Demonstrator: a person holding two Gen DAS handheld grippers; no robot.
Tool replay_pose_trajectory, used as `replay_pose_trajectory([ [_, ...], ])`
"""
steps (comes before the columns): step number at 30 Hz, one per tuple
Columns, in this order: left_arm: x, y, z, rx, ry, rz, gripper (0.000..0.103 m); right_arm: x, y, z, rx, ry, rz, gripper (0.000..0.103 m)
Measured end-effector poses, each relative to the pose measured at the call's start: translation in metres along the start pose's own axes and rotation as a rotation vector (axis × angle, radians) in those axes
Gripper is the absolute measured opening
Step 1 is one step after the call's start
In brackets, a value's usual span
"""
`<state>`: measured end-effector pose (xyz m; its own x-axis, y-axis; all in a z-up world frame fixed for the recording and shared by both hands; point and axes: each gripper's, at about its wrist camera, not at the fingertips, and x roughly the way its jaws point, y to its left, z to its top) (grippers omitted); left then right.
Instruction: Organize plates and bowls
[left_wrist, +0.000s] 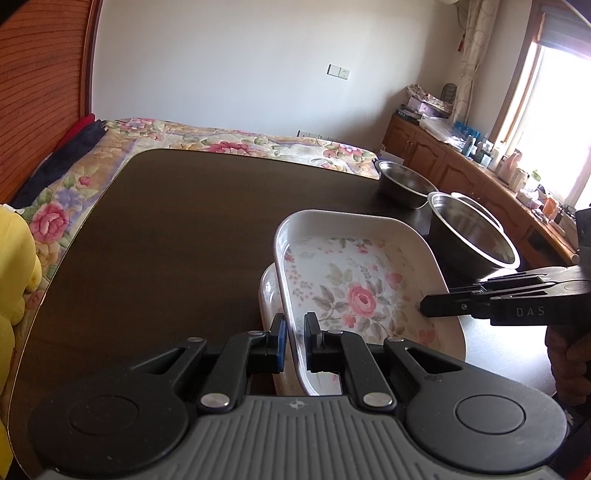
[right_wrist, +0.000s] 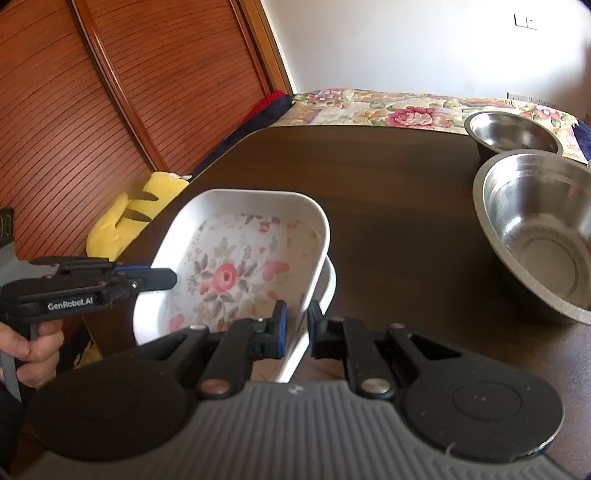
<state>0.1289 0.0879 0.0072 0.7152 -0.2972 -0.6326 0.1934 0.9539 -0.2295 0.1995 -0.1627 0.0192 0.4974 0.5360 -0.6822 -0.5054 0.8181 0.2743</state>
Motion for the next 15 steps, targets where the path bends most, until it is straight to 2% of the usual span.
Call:
replay_pose_trajectory([
  [15,0.0045,0.0,-0.0005,-0.006,-0.007,0.012,0.01,-0.0074,0.0002,-0.0051,-0.018,-0.055,-0.008,0.015],
])
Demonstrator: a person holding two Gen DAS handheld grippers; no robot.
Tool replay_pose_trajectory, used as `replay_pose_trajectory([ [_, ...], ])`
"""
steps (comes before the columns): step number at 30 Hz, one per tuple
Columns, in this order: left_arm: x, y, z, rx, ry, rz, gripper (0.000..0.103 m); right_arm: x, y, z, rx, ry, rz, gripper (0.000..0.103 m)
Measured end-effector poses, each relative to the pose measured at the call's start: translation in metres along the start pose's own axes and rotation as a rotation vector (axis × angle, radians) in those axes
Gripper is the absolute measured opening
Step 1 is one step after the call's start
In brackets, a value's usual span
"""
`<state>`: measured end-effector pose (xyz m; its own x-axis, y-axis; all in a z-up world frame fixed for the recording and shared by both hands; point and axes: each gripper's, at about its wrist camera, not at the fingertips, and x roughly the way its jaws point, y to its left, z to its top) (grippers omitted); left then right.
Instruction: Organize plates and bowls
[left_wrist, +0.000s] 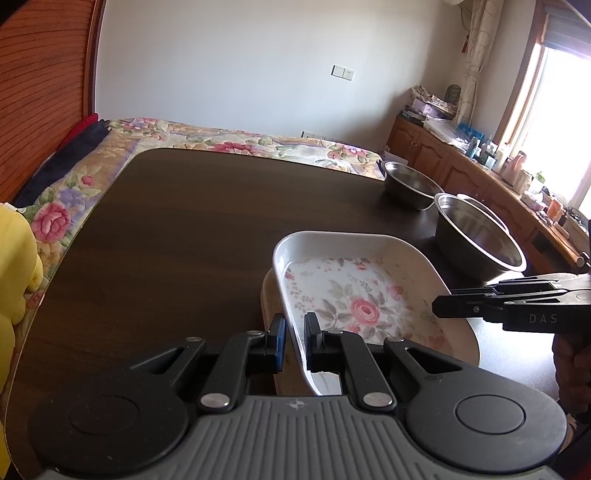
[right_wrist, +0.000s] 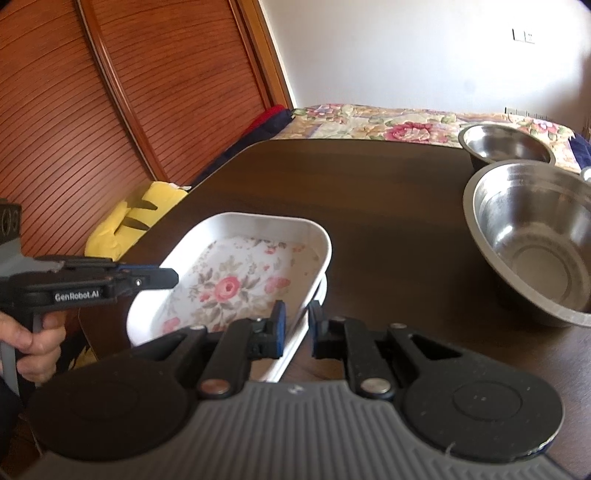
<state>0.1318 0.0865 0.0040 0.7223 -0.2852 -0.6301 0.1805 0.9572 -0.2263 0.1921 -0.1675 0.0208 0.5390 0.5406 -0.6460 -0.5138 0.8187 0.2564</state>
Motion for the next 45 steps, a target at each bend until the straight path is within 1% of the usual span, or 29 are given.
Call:
replay_pose_trajectory([
  [3,-0.004,0.0,0.003,0.005,-0.016,0.019,0.013,-0.003,0.0,0.0,0.0,-0.013,0.009,0.015],
  [7,-0.009,-0.002,0.009,0.013,-0.038,0.023,0.013,-0.008,0.0,0.003,-0.002,-0.036,0.012,0.015],
  [11,-0.011,-0.012,0.015,0.045,-0.063,0.033,0.013,-0.015,-0.005,0.006,-0.012,-0.074,0.0,0.015],
  [17,-0.003,-0.032,0.023,0.097,-0.073,0.015,0.014,-0.026,-0.019,0.008,-0.002,-0.123,-0.017,0.015],
  [27,0.02,-0.068,0.03,0.162,-0.06,-0.028,0.016,-0.047,-0.052,0.004,0.035,-0.187,-0.075,0.015],
  [37,0.043,-0.099,0.038,0.207,-0.039,-0.06,0.016,-0.069,-0.088,0.005,0.051,-0.27,-0.169,0.015],
  [45,0.064,-0.123,0.045,0.239,-0.02,-0.077,0.016,-0.077,-0.119,-0.001,0.081,-0.295,-0.225,0.015],
])
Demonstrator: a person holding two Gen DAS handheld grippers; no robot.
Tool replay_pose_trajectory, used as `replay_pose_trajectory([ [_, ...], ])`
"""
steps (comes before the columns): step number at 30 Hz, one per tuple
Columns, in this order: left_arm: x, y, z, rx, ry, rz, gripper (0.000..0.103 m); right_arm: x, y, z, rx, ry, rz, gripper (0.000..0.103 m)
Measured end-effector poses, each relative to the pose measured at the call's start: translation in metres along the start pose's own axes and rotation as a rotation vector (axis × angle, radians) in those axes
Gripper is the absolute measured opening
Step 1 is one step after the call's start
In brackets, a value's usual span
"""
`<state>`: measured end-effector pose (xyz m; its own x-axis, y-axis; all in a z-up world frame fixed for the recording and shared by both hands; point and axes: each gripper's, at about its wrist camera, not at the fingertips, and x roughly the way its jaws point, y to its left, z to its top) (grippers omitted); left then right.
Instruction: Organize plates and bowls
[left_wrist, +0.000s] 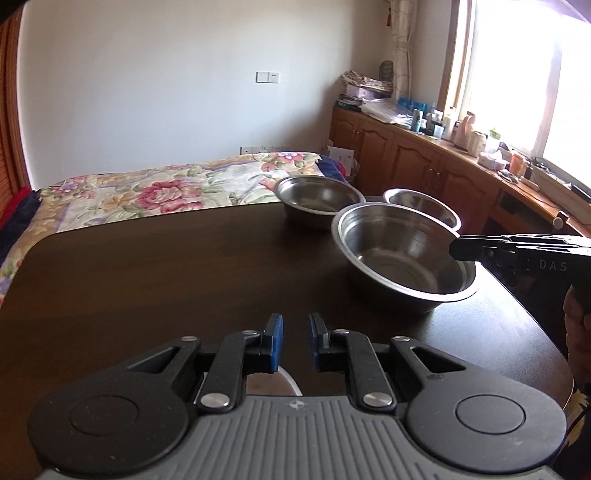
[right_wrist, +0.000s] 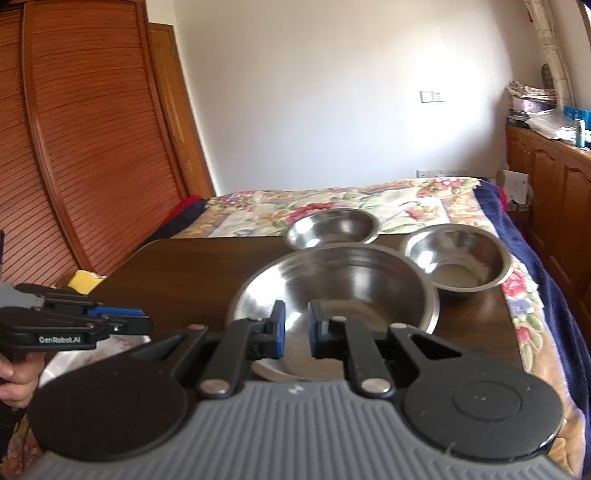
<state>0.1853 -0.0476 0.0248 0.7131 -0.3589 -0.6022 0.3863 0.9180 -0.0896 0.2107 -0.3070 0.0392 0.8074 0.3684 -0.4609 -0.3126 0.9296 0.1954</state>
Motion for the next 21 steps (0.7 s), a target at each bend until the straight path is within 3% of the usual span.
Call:
replay_pose_trajectory([
  [11,0.024,-0.019,0.011,0.027,0.014,-0.007,0.021,0.003,-0.031,-0.003,0.014,-0.017,-0.064,0.015],
  [13,0.026,-0.021,0.012,0.029,0.014,-0.006,0.025,0.003,-0.034,-0.003,0.015,-0.023,-0.071,0.015],
  [15,0.029,-0.024,0.014,0.029,0.013,0.0,0.04,0.004,-0.038,-0.002,0.015,-0.028,-0.078,0.015],
  [17,0.031,-0.026,0.016,0.027,0.005,0.005,0.043,0.004,-0.042,-0.002,0.016,-0.032,-0.089,0.016],
  [18,0.032,-0.026,0.017,0.027,0.005,0.006,0.044,0.004,-0.044,-0.002,0.016,-0.033,-0.093,0.019],
  [19,0.033,-0.027,0.019,0.025,0.003,0.007,0.046,0.005,-0.046,-0.001,0.018,-0.034,-0.098,0.03],
  [21,0.035,-0.028,0.021,0.024,-0.002,0.012,0.056,0.007,-0.051,-0.001,0.021,-0.037,-0.105,0.041],
])
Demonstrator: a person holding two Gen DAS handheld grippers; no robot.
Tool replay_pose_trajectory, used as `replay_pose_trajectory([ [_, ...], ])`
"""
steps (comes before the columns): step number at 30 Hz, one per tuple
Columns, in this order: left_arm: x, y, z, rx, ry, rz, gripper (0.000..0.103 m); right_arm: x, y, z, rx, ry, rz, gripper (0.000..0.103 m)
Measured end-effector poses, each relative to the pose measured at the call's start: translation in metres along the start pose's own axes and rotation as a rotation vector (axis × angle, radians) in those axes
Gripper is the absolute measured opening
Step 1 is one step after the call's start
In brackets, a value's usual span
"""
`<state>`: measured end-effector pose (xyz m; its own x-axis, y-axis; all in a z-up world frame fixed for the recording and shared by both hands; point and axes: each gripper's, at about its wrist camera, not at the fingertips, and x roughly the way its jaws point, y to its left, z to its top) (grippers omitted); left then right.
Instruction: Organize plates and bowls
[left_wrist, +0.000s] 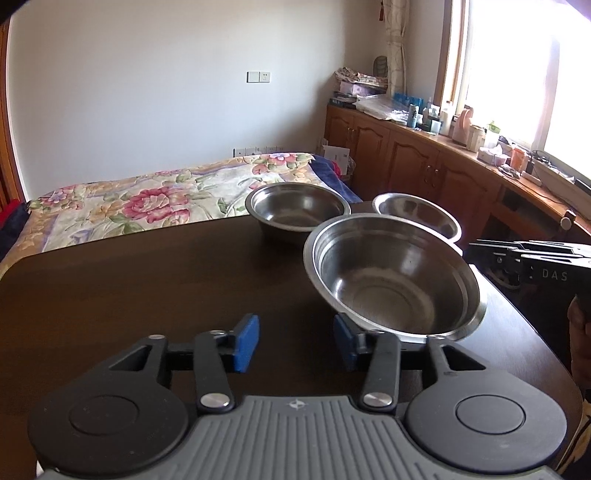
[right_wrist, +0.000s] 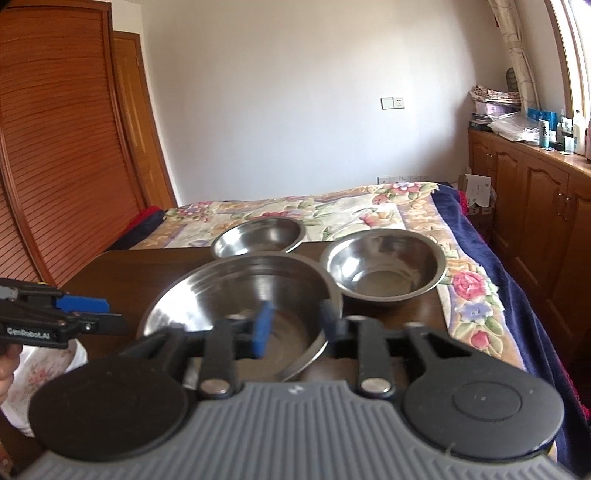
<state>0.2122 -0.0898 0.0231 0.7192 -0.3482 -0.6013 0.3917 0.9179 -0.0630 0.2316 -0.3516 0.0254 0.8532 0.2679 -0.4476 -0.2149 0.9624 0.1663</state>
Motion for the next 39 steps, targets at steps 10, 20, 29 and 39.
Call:
replay_pose_trajectory([
  [10,0.013,-0.005,0.01,-0.005,-0.03,0.01,0.09,0.008,-0.012,0.001,0.02,0.003,-0.013,0.064],
  [20,0.027,-0.01,0.019,-0.022,-0.031,0.015,0.091,0.022,-0.018,0.001,0.034,0.025,-0.003,0.066],
  [29,0.044,-0.012,0.02,-0.039,0.015,-0.011,0.061,0.03,-0.016,-0.001,0.041,0.052,0.019,0.066],
  [39,0.054,-0.008,0.019,-0.086,0.059,-0.038,0.04,0.037,-0.017,-0.004,0.08,0.085,0.045,0.065],
])
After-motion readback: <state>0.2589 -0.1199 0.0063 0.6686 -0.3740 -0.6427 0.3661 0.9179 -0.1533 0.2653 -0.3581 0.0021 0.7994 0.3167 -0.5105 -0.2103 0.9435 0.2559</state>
